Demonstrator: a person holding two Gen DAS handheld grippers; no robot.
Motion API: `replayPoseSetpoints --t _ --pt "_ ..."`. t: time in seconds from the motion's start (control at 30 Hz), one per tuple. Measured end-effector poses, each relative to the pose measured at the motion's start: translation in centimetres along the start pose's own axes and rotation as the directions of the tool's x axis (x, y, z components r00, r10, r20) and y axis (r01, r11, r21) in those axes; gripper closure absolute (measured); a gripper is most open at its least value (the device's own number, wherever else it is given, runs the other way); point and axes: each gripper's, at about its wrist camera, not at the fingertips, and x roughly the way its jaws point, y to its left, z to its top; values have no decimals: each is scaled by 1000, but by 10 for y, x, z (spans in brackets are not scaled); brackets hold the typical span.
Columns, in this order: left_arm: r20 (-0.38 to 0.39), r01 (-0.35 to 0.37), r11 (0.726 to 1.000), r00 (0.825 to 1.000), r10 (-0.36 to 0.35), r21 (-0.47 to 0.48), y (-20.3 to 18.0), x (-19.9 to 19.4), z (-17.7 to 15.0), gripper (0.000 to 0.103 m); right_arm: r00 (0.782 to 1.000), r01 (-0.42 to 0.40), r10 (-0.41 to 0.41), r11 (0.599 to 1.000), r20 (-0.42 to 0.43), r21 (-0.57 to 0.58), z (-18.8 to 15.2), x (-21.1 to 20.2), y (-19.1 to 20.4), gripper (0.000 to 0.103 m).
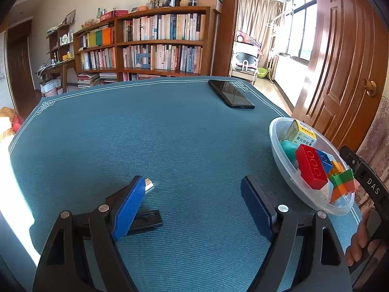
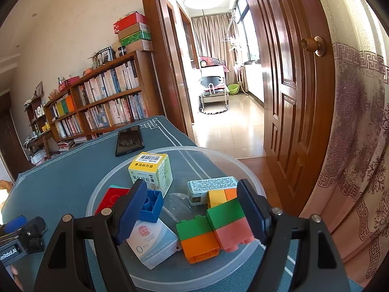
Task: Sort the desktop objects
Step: 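Withdraw both grippers from the bowl toward the black comb and brown bottle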
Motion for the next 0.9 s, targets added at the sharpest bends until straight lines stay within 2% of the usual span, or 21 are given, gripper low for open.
replayPoseSetpoints --t 0.2,0.57,0.9 --pt "-3 -41 997 999 41 -69 36 -4 -6 19 1000 12 -11 999 17 -33 -3 -2 7 23" --pt "-23 -126 987 992 125 -96 72 -8 -20 19 998 -2 6 997 58 -77 -10 -12 23 23" --pt "-50 -157 982 987 153 -104 85 -7 -33 19 983 -4 41 979 178 -205 -22 -37 57 21"
